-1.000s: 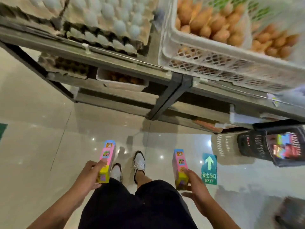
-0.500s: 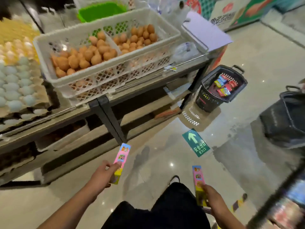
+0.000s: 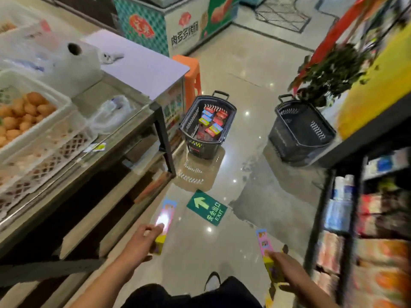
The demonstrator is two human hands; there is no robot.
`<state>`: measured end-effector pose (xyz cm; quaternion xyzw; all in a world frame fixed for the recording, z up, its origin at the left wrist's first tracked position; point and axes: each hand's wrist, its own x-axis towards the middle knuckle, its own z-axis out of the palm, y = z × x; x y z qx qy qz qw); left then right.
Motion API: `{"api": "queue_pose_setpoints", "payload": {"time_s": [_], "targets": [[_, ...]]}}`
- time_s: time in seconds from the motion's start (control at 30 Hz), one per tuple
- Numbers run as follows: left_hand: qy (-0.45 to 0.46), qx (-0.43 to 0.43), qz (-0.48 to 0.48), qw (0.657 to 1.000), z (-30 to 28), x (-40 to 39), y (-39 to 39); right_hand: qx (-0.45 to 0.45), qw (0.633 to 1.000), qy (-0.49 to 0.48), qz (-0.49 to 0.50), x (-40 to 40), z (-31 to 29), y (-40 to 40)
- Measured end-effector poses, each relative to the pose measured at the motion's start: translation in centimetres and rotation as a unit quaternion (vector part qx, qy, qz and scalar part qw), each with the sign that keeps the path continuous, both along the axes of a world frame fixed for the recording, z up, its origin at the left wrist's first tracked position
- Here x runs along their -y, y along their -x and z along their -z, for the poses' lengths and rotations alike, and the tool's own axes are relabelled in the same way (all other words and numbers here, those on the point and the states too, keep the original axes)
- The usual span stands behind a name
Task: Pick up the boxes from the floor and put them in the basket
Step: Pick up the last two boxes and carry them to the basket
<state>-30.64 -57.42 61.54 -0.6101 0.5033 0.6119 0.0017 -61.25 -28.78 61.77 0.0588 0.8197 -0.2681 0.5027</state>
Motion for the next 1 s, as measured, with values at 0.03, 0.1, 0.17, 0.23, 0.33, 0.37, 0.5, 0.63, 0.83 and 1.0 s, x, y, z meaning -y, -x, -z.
{"api": "queue_pose_setpoints", "payload": {"time_s": [0.03,0.1,0.17,0.23,0.33,0.37,0.5,0.63,0.83,1.0], "targets": [[-0.018,0.019,-0.01,1.0,0.3,0.1,0.6,0.0,1.0,0.009,0.001,0.7,0.4,2.1],[-0.045,0.051,-0.026,0.997,0.9,1.1,1.3,-0.007,1.0,0.023,0.019,3.4,0.7,5.9],[-0.064,0.095,-0.024,0.993,2.1,2.9,1.4,-0.016,0.998,0.057,0.02,7.6,-0.3,8.5],[-0.068,0.123,-0.012,0.99,4.2,5.6,0.9,-0.024,0.995,0.095,0.026,12.2,-1.5,10.5],[-0.109,0.167,0.006,0.98,11.7,10.7,0.0,-0.036,0.992,0.118,0.016,17.2,-1.4,13.5],[-0.109,0.162,0.0,0.981,14.6,12.9,0.0,-0.04,0.992,0.115,0.017,18.5,-1.3,14.4],[-0.101,0.131,0.044,0.985,8.5,20.1,10.4,-0.042,0.994,0.086,0.055,21.7,-0.1,17.9],[-0.074,0.111,0.052,0.99,4.3,26.2,20.1,-0.019,0.993,0.037,0.115,21.8,1.5,21.1],[-0.035,0.039,0.1,0.994,1.6,34.5,34.6,-0.018,0.986,-0.031,0.165,21.6,3.3,27.5],[-0.051,0.054,0.067,0.995,1.4,37.4,43.3,-0.011,0.996,-0.071,0.061,23.4,6.1,38.3]]}}
